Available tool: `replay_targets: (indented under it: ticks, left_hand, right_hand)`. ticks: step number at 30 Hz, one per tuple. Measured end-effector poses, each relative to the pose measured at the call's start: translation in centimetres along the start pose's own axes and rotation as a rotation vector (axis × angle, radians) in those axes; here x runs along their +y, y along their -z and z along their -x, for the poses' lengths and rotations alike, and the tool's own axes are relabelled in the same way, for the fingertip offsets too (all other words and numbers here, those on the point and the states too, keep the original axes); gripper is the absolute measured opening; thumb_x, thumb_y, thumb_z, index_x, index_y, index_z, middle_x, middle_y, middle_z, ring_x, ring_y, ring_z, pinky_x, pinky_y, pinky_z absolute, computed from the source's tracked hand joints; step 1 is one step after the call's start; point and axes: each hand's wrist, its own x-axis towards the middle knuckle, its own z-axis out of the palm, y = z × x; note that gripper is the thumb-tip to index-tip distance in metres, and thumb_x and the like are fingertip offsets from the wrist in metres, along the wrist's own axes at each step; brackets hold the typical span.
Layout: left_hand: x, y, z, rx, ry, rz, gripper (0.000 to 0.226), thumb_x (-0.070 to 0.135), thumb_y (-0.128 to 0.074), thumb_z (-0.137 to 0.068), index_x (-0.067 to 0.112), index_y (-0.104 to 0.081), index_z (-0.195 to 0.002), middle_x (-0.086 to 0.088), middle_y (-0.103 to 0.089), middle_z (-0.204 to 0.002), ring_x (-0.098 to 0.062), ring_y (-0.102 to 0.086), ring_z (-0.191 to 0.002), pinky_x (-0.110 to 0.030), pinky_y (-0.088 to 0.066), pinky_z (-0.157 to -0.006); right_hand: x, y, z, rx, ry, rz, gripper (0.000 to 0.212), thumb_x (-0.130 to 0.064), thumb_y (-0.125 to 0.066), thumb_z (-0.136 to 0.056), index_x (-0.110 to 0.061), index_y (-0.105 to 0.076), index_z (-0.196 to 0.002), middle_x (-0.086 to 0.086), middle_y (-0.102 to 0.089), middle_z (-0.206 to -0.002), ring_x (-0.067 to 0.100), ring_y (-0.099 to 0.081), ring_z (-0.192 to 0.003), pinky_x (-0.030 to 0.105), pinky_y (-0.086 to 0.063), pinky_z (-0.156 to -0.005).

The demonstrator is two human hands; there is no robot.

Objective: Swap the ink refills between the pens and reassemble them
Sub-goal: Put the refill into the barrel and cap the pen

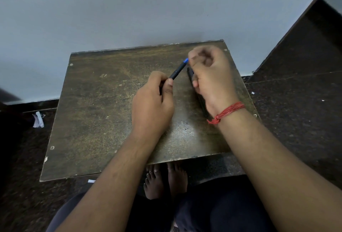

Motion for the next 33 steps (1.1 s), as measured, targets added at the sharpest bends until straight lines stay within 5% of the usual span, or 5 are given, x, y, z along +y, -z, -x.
replay_targets:
  ticks: [3,6,13,21,33]
  left_hand:
    - [0.1,0.3,-0.2,0.023,0.065,0.081,0.011,0.023,-0.051,-0.103,0.021,-0.054,-0.092,0.009,-0.055,-0.065,-0.006,-0.050,-0.055,-0.023,-0.036,-0.045]
    - [0.1,0.4,-0.5,0.071,0.141,0.149,0.014,0.022,-0.051,-0.103,0.019,-0.054,-0.089,0.009,-0.052,-0.063,-0.003,-0.046,-0.053,-0.024,-0.034,-0.046]
    - [0.1,0.5,-0.4,0.053,0.180,0.179,0.016,0.025,-0.050,-0.103,0.019,-0.054,-0.089,-0.003,-0.059,-0.067,-0.010,-0.047,-0.055,-0.040,-0.041,-0.052]
    - [-0.1,0.4,-0.4,0.056,0.183,0.178,0.016,0.026,-0.050,-0.103,0.018,-0.054,-0.089,-0.003,-0.060,-0.068,-0.021,-0.053,-0.059,-0.045,-0.045,-0.054]
    - [0.1,0.4,-0.4,0.039,0.185,0.172,0.017,0.025,-0.050,-0.103,0.018,-0.054,-0.089,0.002,-0.057,-0.066,-0.006,-0.046,-0.054,-0.041,-0.042,-0.053]
  right_hand:
    - [-0.2,3.0,-1.4,0.144,0.156,0.340,0.003,-0.026,-0.066,-0.091,-0.027,-0.064,-0.094,-0.013,-0.065,-0.089,0.003,-0.060,-0.080,0.031,-0.055,-0.071]
    - [0.1,5.1,-1.9,0.104,0.169,0.605,0.002,-0.022,-0.065,-0.092,-0.023,-0.065,-0.090,-0.012,-0.062,-0.083,0.004,-0.059,-0.078,0.019,-0.045,-0.067]
    - [0.7,4.1,-1.6,-0.077,0.215,1.008,0.006,-0.027,-0.067,-0.090,-0.025,-0.062,-0.087,-0.007,-0.064,-0.089,0.017,-0.061,-0.086,0.033,-0.052,-0.075]
    - [0.5,3.1,-0.9,-0.147,0.251,1.198,0.016,-0.027,-0.064,-0.093,-0.017,-0.059,-0.104,0.001,-0.065,-0.096,0.026,-0.059,-0.095,0.039,-0.052,-0.081]
    - [-0.1,2.7,-1.0,-0.223,0.099,1.214,0.026,-0.023,-0.062,-0.091,-0.012,-0.063,-0.115,0.008,-0.064,-0.106,0.030,-0.059,-0.103,0.037,-0.052,-0.085]
